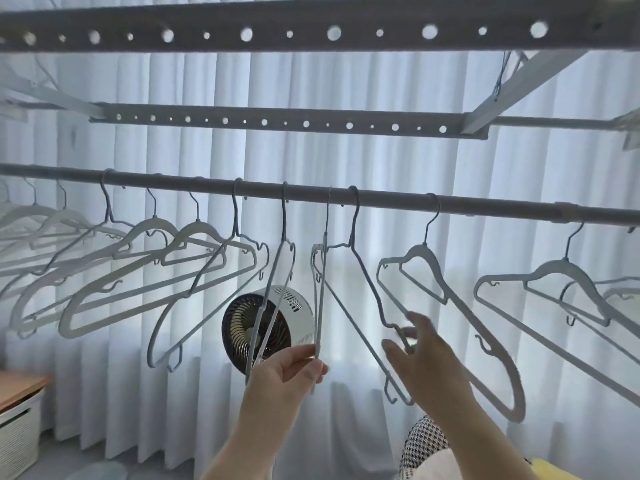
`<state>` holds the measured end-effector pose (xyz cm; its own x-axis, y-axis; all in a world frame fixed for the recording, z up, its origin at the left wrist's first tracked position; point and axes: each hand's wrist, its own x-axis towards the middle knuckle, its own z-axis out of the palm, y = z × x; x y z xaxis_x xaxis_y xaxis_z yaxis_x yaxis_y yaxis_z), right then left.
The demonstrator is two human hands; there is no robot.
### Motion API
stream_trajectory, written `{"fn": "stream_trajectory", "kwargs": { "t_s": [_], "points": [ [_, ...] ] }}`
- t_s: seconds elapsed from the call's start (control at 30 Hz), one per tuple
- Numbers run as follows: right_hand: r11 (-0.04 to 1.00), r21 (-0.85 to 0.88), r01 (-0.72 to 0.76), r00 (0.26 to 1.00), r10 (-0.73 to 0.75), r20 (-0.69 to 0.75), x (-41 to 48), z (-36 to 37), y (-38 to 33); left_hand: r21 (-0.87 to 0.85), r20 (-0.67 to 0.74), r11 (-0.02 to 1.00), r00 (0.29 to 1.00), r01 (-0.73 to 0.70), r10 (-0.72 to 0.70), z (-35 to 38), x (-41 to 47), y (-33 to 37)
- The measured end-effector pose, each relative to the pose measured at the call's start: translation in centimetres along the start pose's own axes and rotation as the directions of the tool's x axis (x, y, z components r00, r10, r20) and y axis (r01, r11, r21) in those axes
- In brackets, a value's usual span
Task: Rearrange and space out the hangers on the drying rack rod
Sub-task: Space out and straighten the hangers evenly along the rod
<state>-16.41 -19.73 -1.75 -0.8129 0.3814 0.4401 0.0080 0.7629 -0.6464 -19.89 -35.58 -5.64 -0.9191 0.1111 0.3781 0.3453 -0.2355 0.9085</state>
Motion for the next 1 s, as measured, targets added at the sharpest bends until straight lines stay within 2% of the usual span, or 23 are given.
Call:
{"fn": "stream_trajectory", "kwargs": {
  "t_s": [0.1,0.2,0.4,0.6,1.0],
  "points": [
    [0.972,0.232,-0.032,0.997,0.014,0.080,0.1,1.2,-0.1,-0.004,0.006,1.000,1.000,0.007,-0.007,0.2,0.2,-0.5],
    [0.942,0.335,-0.021,1.000,0.016,0.018,0.0,2.3,-0.2,-0.003,0.012,1.000,1.000,0.012,-0.012,0.1,0.3,-0.8],
    [0.973,0.201,0.116,0.979,-0.077,-0.191,0.0,2.6,0.5,0.007,0.020,1.000,1.000,0.013,-0.013,-0.1,0.4,-0.7],
    [0.981,0.166,0.102,0.964,-0.056,-0.259,-0.3,2.2,0.5,0.000,-0.020,1.000,1.000,0.017,-0.017,0.1,0.4,-1.0],
    [0.976,0.197,0.095,0.970,-0.047,-0.237,-0.7,1.7,1.4,0.004,-0.019,1.000,1.000,0.014,-0.014,0.6,-0.1,-0.8]
  ]
}}
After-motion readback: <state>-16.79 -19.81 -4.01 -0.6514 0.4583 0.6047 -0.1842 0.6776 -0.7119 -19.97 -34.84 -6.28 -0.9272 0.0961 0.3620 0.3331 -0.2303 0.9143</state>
